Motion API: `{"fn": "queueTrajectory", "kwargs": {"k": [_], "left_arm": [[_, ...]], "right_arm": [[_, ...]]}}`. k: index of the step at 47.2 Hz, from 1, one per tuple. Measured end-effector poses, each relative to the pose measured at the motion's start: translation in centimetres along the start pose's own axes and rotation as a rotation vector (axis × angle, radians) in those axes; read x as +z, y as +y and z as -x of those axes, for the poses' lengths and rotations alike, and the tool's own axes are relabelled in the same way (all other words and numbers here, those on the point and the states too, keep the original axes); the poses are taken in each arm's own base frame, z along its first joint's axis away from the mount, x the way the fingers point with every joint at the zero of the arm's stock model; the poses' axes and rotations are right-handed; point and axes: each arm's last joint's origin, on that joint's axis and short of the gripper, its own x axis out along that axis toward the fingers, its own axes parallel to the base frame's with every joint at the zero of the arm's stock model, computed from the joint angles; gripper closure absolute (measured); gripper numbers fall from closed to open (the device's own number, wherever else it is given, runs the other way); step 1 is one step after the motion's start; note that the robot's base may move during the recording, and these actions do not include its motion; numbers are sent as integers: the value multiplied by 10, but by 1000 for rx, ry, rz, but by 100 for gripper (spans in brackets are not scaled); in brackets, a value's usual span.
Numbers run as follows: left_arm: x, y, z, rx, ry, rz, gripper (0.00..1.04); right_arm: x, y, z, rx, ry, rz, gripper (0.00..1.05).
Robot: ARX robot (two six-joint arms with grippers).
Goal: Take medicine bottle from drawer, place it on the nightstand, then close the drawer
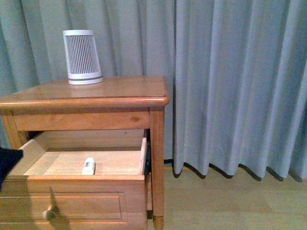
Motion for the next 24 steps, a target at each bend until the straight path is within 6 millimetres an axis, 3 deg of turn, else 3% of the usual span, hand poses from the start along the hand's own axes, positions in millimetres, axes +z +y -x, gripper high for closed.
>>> {"fn": "queueTrajectory", "kwargs": {"k": [5, 8, 21, 24], "left_arm": [[32, -8, 65, -23, -96, -6, 7], [37, -10, 98, 1, -143, -10, 7], [5, -22, 160, 5, -135, 17, 7], [-3, -23, 167, 70, -224, -3, 15]], "right_arm": [[0, 0, 0, 0, 0, 0, 7], [0, 0, 0, 0, 0, 0, 7], [0, 0, 0, 0, 0, 0, 7], [0, 0, 0, 0, 0, 0, 7]]}}
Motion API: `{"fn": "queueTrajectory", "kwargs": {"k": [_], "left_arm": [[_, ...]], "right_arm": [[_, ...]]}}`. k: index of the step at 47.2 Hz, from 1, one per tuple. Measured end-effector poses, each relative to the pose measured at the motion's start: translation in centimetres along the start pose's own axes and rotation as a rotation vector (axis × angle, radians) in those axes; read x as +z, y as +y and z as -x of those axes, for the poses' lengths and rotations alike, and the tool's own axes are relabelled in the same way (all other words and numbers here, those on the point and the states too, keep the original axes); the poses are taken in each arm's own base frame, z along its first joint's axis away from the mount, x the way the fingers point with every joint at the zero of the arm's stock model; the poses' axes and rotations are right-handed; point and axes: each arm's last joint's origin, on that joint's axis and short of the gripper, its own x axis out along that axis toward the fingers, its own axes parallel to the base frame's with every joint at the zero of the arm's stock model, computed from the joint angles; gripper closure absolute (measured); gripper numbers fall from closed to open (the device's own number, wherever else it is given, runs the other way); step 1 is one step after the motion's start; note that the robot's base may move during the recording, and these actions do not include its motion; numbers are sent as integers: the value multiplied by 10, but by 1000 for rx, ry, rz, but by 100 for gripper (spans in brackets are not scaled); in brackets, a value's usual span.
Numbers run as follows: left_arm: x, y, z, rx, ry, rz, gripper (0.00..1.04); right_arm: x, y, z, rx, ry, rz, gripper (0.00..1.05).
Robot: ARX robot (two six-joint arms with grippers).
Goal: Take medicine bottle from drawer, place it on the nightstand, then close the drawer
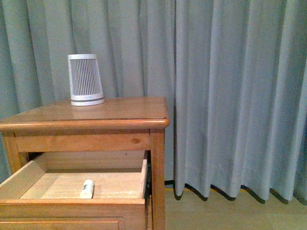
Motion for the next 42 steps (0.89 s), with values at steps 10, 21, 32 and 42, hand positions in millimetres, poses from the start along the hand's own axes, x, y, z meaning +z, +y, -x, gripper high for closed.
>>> {"fn": "queueTrajectory", "kwargs": {"k": [10, 21, 32, 42], "left_arm": [[-31, 2, 1, 72, -63, -12, 47], [-46, 2, 0, 70, -67, -14, 88], [-58, 2, -1, 70, -66, -17, 102], [-63, 2, -1, 70, -67, -17, 102]], "right_arm": [[0, 0, 0, 0, 0, 0, 7], [0, 0, 0, 0, 0, 0, 7], [0, 0, 0, 0, 0, 0, 7], [0, 0, 0, 0, 0, 0, 7]]}}
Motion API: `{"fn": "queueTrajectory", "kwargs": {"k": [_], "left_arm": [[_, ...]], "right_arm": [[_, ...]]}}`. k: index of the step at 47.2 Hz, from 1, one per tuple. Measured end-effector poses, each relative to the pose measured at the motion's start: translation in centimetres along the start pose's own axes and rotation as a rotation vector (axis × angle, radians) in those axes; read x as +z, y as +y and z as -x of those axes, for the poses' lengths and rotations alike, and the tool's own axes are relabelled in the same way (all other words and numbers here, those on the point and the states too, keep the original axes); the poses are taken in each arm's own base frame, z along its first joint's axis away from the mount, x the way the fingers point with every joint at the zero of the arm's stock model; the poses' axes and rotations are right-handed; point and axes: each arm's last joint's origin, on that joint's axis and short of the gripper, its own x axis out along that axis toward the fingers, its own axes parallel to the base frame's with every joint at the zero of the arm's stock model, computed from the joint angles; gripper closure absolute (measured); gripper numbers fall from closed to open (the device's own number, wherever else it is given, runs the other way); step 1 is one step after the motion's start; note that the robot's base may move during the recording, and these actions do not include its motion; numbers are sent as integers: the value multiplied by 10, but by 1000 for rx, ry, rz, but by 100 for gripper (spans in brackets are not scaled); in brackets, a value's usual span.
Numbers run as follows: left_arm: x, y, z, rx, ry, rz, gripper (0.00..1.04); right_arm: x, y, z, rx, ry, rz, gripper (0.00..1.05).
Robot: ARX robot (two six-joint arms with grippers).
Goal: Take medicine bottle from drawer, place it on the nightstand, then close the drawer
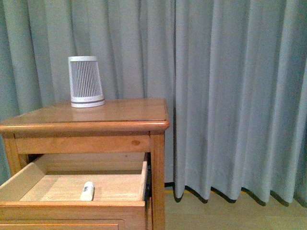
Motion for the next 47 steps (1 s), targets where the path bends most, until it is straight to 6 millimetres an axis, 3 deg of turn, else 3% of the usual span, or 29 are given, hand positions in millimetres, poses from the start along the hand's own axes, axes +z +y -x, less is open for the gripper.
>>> {"fn": "queueTrajectory", "kwargs": {"k": [7, 18, 22, 28, 37, 41, 47], "left_arm": [[-12, 0, 0, 0, -2, 0, 102], [-12, 0, 0, 0, -4, 0, 102], [-12, 0, 0, -1, -4, 0, 87], [-12, 0, 0, -4, -4, -1, 57], [-12, 0, 0, -3, -5, -1, 25], [-12, 0, 0, 0, -6, -2, 6], [-12, 0, 0, -3, -6, -4, 7]], "right_arm": [[0, 0, 0, 0, 0, 0, 7], [0, 0, 0, 0, 0, 0, 7], [0, 0, 0, 0, 0, 0, 7], [0, 0, 0, -3, 0, 0, 7], [0, 0, 0, -2, 0, 0, 7], [0, 0, 0, -1, 0, 0, 7], [0, 0, 0, -1, 1, 0, 7]]}}
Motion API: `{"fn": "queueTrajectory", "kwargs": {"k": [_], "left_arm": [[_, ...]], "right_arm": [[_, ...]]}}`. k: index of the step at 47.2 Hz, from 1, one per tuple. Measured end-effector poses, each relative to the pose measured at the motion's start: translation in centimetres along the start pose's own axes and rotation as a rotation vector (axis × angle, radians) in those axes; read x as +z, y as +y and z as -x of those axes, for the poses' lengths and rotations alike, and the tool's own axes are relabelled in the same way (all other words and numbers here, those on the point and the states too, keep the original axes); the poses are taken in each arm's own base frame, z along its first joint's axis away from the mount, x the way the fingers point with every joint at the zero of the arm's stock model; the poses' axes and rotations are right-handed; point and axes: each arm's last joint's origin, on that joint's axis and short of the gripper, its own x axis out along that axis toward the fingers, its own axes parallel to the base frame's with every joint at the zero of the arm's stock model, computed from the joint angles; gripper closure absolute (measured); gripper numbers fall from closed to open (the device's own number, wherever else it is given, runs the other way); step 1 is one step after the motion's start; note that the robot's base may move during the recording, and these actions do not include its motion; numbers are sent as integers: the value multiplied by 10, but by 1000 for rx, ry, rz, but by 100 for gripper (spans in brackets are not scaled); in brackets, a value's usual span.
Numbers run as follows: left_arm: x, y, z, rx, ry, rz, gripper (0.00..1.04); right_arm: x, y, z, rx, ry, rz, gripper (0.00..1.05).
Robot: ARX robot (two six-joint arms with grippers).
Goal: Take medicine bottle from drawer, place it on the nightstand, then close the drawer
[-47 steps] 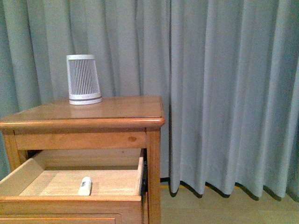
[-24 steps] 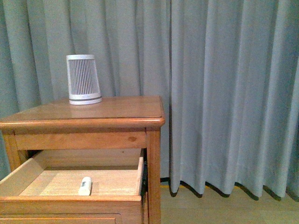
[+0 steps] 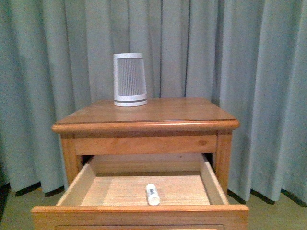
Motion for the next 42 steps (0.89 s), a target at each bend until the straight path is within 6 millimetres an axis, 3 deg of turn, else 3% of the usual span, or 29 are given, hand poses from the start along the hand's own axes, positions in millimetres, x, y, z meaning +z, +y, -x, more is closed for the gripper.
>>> {"fn": "queueTrajectory", "kwargs": {"k": [32, 42], "left_arm": [[0, 0, 0, 2, -3, 0, 7], [0, 0, 0, 2, -3, 0, 7]], "right_arm": [[0, 0, 0, 5, -2, 0, 7], [9, -5, -17, -470, -7, 82, 7]]}}
